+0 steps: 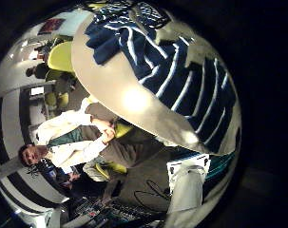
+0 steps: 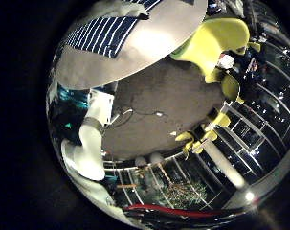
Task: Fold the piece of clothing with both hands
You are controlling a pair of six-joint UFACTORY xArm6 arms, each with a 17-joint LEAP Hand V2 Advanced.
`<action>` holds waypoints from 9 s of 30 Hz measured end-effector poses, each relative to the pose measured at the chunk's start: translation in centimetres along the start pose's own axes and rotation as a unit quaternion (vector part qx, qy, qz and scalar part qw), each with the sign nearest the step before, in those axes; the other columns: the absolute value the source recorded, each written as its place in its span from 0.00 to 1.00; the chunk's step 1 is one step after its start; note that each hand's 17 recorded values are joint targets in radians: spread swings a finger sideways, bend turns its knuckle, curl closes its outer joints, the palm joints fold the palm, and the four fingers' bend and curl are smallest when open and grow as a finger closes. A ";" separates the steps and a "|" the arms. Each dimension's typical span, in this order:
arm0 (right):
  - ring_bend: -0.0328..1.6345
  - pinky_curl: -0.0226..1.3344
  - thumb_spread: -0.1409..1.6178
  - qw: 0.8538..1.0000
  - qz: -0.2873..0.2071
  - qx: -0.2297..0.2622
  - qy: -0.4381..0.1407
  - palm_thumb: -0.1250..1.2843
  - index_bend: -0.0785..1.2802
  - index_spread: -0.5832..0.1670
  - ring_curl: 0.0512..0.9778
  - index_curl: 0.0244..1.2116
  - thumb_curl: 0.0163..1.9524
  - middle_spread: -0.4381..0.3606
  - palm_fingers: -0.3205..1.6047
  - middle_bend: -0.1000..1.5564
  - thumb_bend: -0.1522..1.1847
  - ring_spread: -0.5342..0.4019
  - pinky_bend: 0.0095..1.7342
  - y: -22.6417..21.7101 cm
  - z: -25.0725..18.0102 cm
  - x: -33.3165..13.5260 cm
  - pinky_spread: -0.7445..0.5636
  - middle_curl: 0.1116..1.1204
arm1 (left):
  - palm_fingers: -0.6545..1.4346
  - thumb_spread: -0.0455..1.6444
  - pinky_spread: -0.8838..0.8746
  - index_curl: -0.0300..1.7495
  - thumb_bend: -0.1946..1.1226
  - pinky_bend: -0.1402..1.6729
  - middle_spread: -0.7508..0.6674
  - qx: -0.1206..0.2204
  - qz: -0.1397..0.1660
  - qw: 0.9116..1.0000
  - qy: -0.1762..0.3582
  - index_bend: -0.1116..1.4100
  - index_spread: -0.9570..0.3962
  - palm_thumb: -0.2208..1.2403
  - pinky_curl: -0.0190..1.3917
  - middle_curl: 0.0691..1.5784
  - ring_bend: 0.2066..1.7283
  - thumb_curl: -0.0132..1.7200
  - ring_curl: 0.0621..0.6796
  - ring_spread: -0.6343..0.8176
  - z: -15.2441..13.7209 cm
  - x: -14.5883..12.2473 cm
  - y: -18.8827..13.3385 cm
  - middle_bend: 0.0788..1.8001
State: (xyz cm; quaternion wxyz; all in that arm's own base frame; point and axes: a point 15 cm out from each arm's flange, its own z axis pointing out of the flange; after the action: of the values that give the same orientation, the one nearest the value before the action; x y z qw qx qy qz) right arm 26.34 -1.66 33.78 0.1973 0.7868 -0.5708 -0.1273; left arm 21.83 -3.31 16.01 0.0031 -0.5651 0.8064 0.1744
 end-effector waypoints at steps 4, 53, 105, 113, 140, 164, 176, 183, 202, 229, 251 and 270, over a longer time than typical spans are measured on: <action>0.43 0.16 0.81 1.000 0.003 -0.003 -0.001 0.33 0.17 0.33 0.20 0.21 0.11 0.55 0.27 0.25 0.10 0.66 0.38 0.2 0.1 0.0 0.84 0.25 | 0.59 0.60 0.30 0.20 0.15 0.58 0.43 -0.012 0.002 1.000 -0.003 0.20 0.66 0.52 0.32 0.45 0.61 0.21 0.47 0.21 -0.1 -0.1 -0.2 0.38; 0.52 0.15 0.76 0.999 -0.026 -0.034 0.010 0.48 0.17 0.35 0.25 0.21 0.14 0.43 0.34 0.31 0.11 0.44 0.37 -2.5 8.1 -1.9 0.72 0.30 | 0.83 0.64 0.15 0.54 0.14 0.74 0.18 0.028 -0.006 1.000 0.002 0.33 0.34 0.69 0.43 0.59 0.72 0.26 0.71 0.11 -3.5 -0.1 -3.4 0.45; 0.82 0.41 0.77 0.986 0.039 0.108 0.118 0.77 0.71 0.15 0.67 0.65 0.22 0.16 0.68 0.71 0.13 0.25 0.81 -14.4 12.3 -1.9 0.38 0.80 | 0.84 0.65 0.16 0.82 0.13 0.76 0.06 -0.006 0.006 1.000 0.010 0.20 0.20 0.70 0.43 0.65 0.73 0.31 0.72 0.11 -8.6 -2.0 -1.7 0.43; 0.86 0.48 0.79 0.984 0.050 0.132 0.109 0.75 0.75 0.17 0.74 0.75 0.23 0.19 0.62 0.77 0.10 0.26 0.85 -13.0 10.4 -0.6 0.40 0.86 | 0.84 0.65 0.16 0.83 0.13 0.76 0.06 -0.007 0.005 1.000 0.011 0.20 0.20 0.70 0.43 0.65 0.72 0.31 0.72 0.11 -8.7 -2.1 -1.9 0.43; 0.59 0.30 0.66 0.991 0.020 0.087 0.096 0.44 0.30 0.33 0.44 0.47 0.17 0.36 0.23 0.41 0.09 0.36 0.53 -10.8 14.2 -1.1 0.55 0.49 | 0.84 0.65 0.16 0.84 0.13 0.76 0.05 -0.021 0.004 1.000 0.015 0.19 0.21 0.70 0.43 0.65 0.72 0.32 0.72 0.11 -9.2 -1.9 -2.1 0.43; 0.80 0.45 0.75 0.984 0.039 0.150 0.092 0.77 0.73 0.19 0.65 0.76 0.24 0.25 0.73 0.74 0.17 0.28 0.78 -12.8 11.6 0.1 0.39 0.75 | 0.84 0.66 0.16 0.84 0.13 0.76 0.05 -0.030 0.001 0.999 0.014 0.19 0.23 0.70 0.43 0.65 0.72 0.32 0.72 0.11 -11.6 -2.5 0.1 0.43; 0.83 0.56 0.77 0.991 0.048 0.126 0.025 0.80 0.80 0.27 0.75 0.83 0.28 0.29 0.69 0.80 0.14 0.30 0.79 -2.8 4.7 -0.9 0.43 0.79 | 0.84 0.66 0.16 0.85 0.13 0.77 0.06 -0.062 0.008 0.998 0.013 0.19 0.24 0.69 0.43 0.65 0.73 0.31 0.72 0.11 -14.3 -3.4 4.8 0.43; 0.84 0.61 0.77 0.985 0.053 0.160 0.027 0.81 0.81 0.29 0.78 0.84 0.29 0.30 0.69 0.82 0.12 0.30 0.78 -2.3 0.4 -0.4 0.43 0.80 | 0.84 0.66 0.16 0.85 0.13 0.77 0.06 -0.052 0.009 0.999 0.003 0.19 0.25 0.69 0.43 0.65 0.73 0.31 0.72 0.11 -17.4 -4.7 4.6 0.43; 0.84 0.73 0.78 0.996 0.037 0.071 0.038 0.77 0.82 0.31 0.83 0.86 0.31 0.31 0.66 0.83 0.10 0.30 0.74 -20.4 -1.0 3.1 0.42 0.81 | 0.79 0.67 0.16 0.86 0.13 0.76 0.05 -0.075 -0.016 0.997 -0.029 0.18 0.28 0.66 0.45 0.67 0.74 0.30 0.75 0.11 -13.8 -11.1 -16.6 0.41; 0.44 0.46 0.75 0.978 0.109 0.176 0.027 0.44 0.18 0.25 0.41 0.38 0.19 0.45 0.17 0.30 0.09 0.65 0.39 -25.9 -6.5 12.6 0.85 0.35 | 0.30 0.67 0.49 0.40 0.13 0.50 0.62 0.018 -0.087 0.996 -0.020 0.18 0.68 0.44 0.37 0.37 0.47 0.21 0.49 0.44 -16.1 -15.7 -23.7 0.07; 0.42 0.36 0.69 0.993 0.085 0.045 -0.062 0.25 0.16 0.37 0.31 0.23 0.14 0.60 0.22 0.25 0.09 0.75 0.39 -24.1 7.3 11.7 0.94 0.26 | 0.35 0.69 0.58 0.25 0.13 0.41 0.66 -0.064 -0.024 0.996 0.065 0.18 0.73 0.45 0.31 0.26 0.40 0.19 0.38 0.51 -8.5 -7.3 -14.8 0.07; 0.70 0.36 0.70 0.996 0.050 -0.024 -0.063 0.42 0.18 0.40 0.38 0.18 0.17 0.44 0.68 0.41 0.12 0.38 0.58 -24.7 11.4 8.3 0.57 0.34 | 0.37 0.69 0.59 0.21 0.13 0.40 0.66 -0.062 -0.028 0.996 0.063 0.18 0.74 0.46 0.29 0.23 0.39 0.18 0.35 0.51 -9.1 -8.3 -13.1 0.08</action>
State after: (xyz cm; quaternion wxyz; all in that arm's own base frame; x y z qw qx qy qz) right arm 45.07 -4.70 12.55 0.1857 0.7429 -0.6173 -0.1806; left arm 38.53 -2.34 22.63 -0.0777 -0.5965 0.7765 0.1878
